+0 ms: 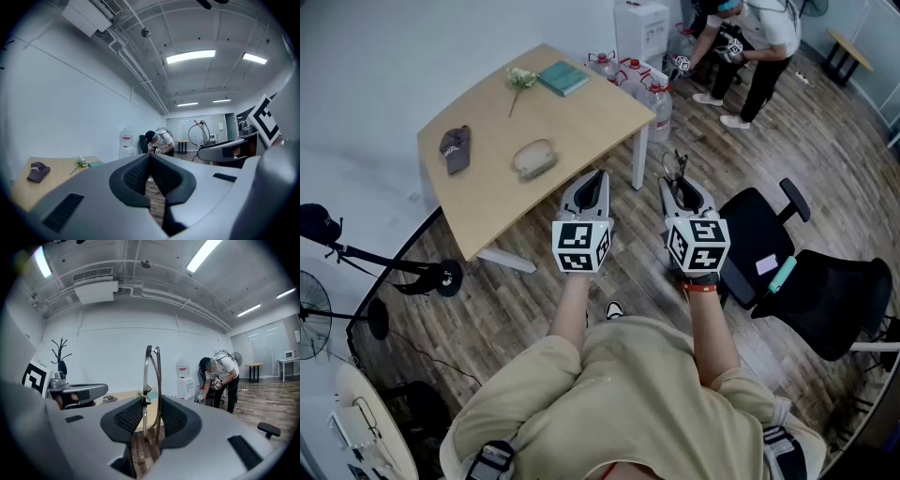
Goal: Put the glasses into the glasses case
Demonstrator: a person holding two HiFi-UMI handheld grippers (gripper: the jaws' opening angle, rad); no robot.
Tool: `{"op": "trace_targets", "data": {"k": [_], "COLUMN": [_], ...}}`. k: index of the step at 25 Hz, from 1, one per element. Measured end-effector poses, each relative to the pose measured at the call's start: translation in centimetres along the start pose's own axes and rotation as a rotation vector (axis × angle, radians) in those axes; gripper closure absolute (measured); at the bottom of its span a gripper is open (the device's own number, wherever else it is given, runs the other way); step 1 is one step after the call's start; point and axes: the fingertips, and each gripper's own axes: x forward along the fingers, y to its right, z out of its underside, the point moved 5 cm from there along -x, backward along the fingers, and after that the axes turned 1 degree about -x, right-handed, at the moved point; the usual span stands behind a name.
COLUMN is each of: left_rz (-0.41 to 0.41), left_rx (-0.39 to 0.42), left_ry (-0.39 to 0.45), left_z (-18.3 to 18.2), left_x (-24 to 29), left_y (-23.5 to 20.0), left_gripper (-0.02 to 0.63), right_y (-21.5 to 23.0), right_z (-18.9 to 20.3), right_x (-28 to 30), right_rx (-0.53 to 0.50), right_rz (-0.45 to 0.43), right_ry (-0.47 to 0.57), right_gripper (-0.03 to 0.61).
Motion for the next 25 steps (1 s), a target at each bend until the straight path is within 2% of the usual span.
{"op": "trace_targets", "data": {"k": [6, 10, 18, 25], "left_rz": [-0.011, -0.034, -0.133, -0.251], "left_rx": [-0.008, -0.012, -0.044, -0.062], "left_ry": [0.002, 0.001, -0.002, -0.007], "left_z": [0.3, 0.6, 1.8, 2.3], "left_x": [0.0, -0.5, -3.1, -4.2], "left_y": [-3.5, -6.4, -14.1, -20.5], "left_gripper": [0.591, 0.591, 0.591, 0.591], "right_y": [-1.9, -4.2, -11.5, -15.8], "right_z": [-0.1, -0.1, 0.5, 0.7], "right_x": [2.7, 5.2, 11.2, 17.0], "right_rx": [0.024, 0.038, 0.066, 0.037], "right_rz": [0.005, -0.024, -0.170, -0.258], "right_ry": [0.015, 0.025, 0.019, -0.038], "right_gripper": [0.453, 0.446, 0.445, 0.445]}}
